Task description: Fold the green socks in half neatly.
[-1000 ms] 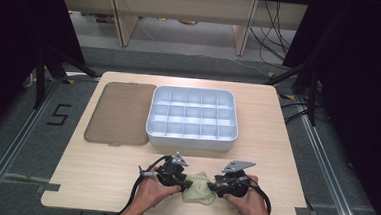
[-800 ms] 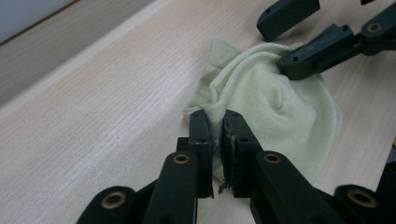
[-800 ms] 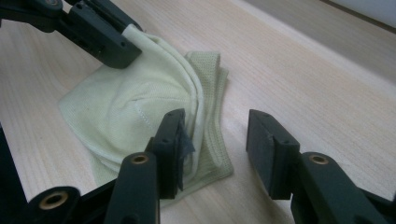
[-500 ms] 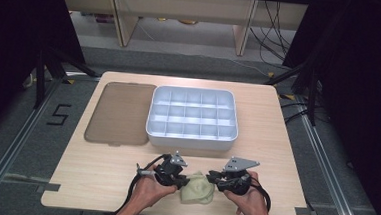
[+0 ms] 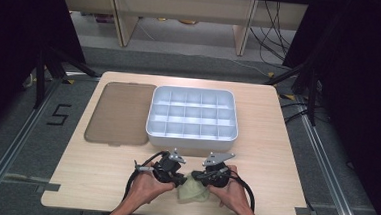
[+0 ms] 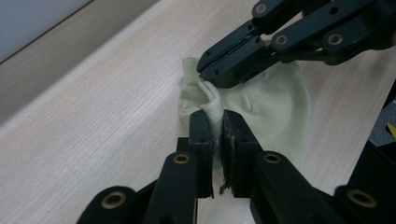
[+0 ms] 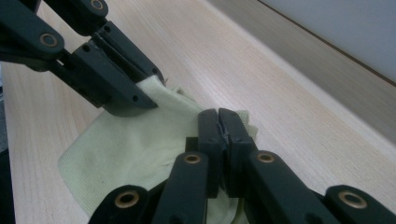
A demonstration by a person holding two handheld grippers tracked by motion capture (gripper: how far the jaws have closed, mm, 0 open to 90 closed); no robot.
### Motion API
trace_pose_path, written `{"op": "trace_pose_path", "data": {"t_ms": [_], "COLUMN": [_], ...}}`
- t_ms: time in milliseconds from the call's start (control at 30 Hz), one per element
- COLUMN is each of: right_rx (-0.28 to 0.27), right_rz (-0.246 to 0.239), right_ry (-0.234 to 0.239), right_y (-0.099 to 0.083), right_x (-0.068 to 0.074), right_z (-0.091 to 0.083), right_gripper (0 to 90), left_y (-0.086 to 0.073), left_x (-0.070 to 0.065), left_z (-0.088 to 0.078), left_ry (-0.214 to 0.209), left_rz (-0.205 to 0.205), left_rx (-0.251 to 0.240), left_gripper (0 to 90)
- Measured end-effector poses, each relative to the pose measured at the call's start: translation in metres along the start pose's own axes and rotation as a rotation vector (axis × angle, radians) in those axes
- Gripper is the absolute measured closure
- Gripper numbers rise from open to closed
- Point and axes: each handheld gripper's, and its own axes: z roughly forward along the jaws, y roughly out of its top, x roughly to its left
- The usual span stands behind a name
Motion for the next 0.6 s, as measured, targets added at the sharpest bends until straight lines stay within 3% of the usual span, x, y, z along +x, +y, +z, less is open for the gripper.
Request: {"op": "trace_pose_path", "data": {"t_ms": [133, 167, 200, 233, 267, 333, 433, 467, 567, 600], "right_rx": [0.003, -0.019, -0.006, -0.006, -0.029, -0.054, -0.073, -0.055, -0.028, 0.002], "right_rz": [-0.003, 0.023, 0.029, 0.029, 0.028, 0.004, -0.015, -0.027, -0.037, -0.053], "right_ry": [-0.007, 0.001, 0.008, 0.008, -0.001, -0.002, 0.014, 0.041, 0.065, 0.07], "right_y": [0.0, 0.0, 0.0, 0.0, 0.0, 0.0, -0.002, -0.005, -0.009, -0.01], "right_x": [0.002, 0.002, 0.0, 0.0, -0.001, 0.0, 0.005, 0.012, 0.019, 0.023], "right_z": [0.001, 0.002, -0.002, -0.002, -0.008, -0.018, -0.026, -0.028, -0.024, -0.018], "right_gripper": [89.0, 86.9, 85.7, 85.7, 85.6, 86.7, 87.4, 87.5, 87.5, 87.7], "left_y": [0.002, 0.002, 0.002, 0.002, 0.003, 0.003, 0.003, 0.003, 0.004, 0.004], "left_x": [0.0, 0.0, 0.0, 0.001, 0.0, 0.005, 0.008, 0.01, 0.01, 0.012], "left_z": [-0.001, 0.0, 0.0, 0.001, 0.002, 0.0, -0.001, -0.002, -0.001, -0.002], "left_ry": [-0.009, -0.012, -0.009, -0.011, -0.015, -0.01, -0.009, -0.007, -0.012, -0.01], "left_rz": [-0.001, -0.009, -0.011, -0.02, -0.062, -0.038, -0.034, -0.04, -0.052, -0.033], "left_rx": [-0.016, -0.024, -0.02, -0.031, -0.063, -0.039, -0.026, -0.025, -0.037, -0.02], "left_gripper": [82.6, 82.7, 82.8, 82.8, 82.9, 82.9, 82.8, 82.8, 82.8, 82.8]}}
